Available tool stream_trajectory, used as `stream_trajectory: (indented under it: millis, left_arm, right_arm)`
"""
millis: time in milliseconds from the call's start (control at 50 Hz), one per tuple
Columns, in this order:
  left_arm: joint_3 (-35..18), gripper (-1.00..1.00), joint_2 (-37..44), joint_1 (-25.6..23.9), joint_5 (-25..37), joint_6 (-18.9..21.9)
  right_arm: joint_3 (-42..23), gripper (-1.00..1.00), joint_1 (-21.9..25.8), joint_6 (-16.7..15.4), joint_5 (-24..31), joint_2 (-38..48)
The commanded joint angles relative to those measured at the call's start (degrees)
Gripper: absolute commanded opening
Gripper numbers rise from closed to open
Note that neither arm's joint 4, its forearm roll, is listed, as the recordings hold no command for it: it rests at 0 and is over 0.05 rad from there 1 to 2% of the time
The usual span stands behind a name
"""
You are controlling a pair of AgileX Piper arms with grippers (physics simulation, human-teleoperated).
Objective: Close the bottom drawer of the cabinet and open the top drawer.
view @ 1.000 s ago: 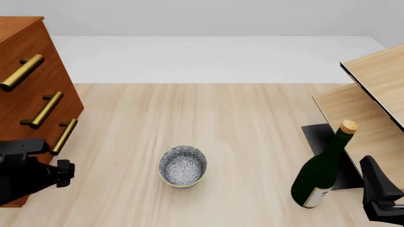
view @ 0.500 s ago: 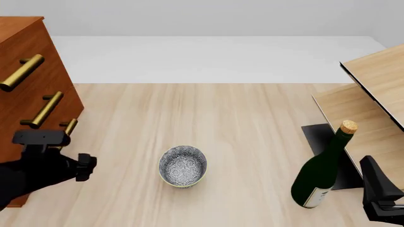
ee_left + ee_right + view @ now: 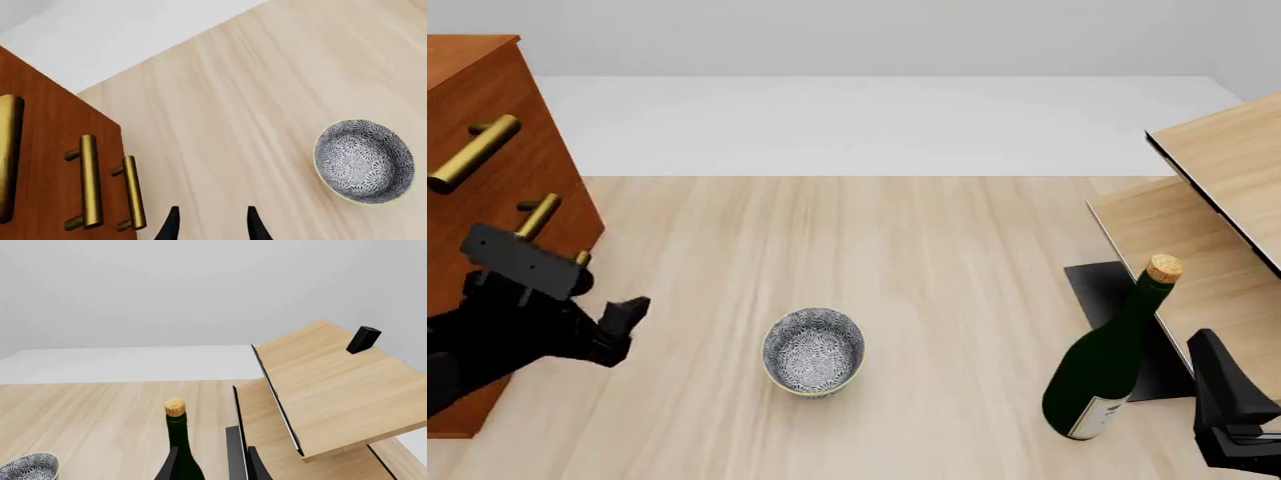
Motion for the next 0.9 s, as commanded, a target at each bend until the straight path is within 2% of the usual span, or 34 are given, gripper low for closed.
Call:
stream_trajectory:
  millis: [20, 100, 180, 240, 320, 360, 400, 420, 460, 500, 560, 600, 640, 700, 760, 840, 900]
  left_arm:
    - [2.13, 1.00, -5.39, -2.37, -4.56, 15.65]
    - [2.04, 1.00, -4.96, -3.21, -5.24, 17.56]
    - [2.93, 1.00, -6.53, -3.59, -7.09, 21.43]
    - [2.63, 1.00, -6.17, -4.24, -7.31, 21.99]
    - [4.30, 1.00, -7.19, -5.00, -10.18, 26.83]
    - [2.22, 1.00, -6.65, -5.06, -8.01, 25.52]
    - [2.14, 1.00, -7.12, -4.99, -8.18, 26.71]
    - [3.08, 1.00, -8.36, -4.34, -9.43, 29.37]
    - [3.49, 1.00, -9.30, -3.71, -10.05, 31.47]
    - [5.13, 1.00, -11.17, -2.71, -12.07, 35.51]
    - [4.10, 1.00, -12.46, -1.89, -10.51, 37.14]
    - [5.18, 1.00, -13.92, -1.30, -12.42, 40.46]
    - [3.23, 1.00, -13.51, -1.29, -10.41, 38.94]
    - [2.32, 1.00, -13.27, -1.11, -10.03, 39.49]
    - [1.94, 1.00, -12.87, -0.73, -10.20, 40.39]
    - [3.68, 1.00, -12.44, 0.68, -12.43, 44.62]
    - [1.48, 1.00, -12.28, 0.46, -11.35, 43.42]
  right_arm:
    - [-0.02, 1.00, -0.03, 0.10, -0.01, 0.03]
    - [-0.02, 1.00, -0.01, 0.11, -0.03, 0.03]
    - [-0.03, 1.00, -0.02, 0.10, -0.01, 0.02]
    - [-0.03, 1.00, -0.03, 0.12, -0.01, 0.01]
    - [-0.04, 1.00, -0.03, 0.16, 0.01, 0.00]
    - [-0.04, 1.00, -0.04, 0.14, 0.01, 0.01]
    - [-0.04, 1.00, -0.03, 0.12, 0.01, 0.01]
    - [-0.03, 1.00, -0.03, 0.13, 0.00, 0.01]
    - [-0.03, 1.00, -0.04, 0.16, -0.01, 0.01]
    - [-0.02, 1.00, -0.01, 0.13, -0.03, 0.01]
    - [-0.03, 1.00, -0.02, 0.20, -0.04, 0.00]
    - [-0.02, 1.00, -0.03, 0.17, -0.04, 0.00]
    - [-0.02, 1.00, -0.03, 0.22, -0.04, 0.00]
    - [-0.01, 1.00, -0.01, 0.16, -0.03, -0.01]
    - [-0.01, 1.00, -0.02, 0.23, -0.02, -0.01]
    - [-0.02, 1.00, -0.04, 0.23, -0.01, -0.01]
    - [-0.01, 1.00, -0.03, 0.20, -0.02, -0.01]
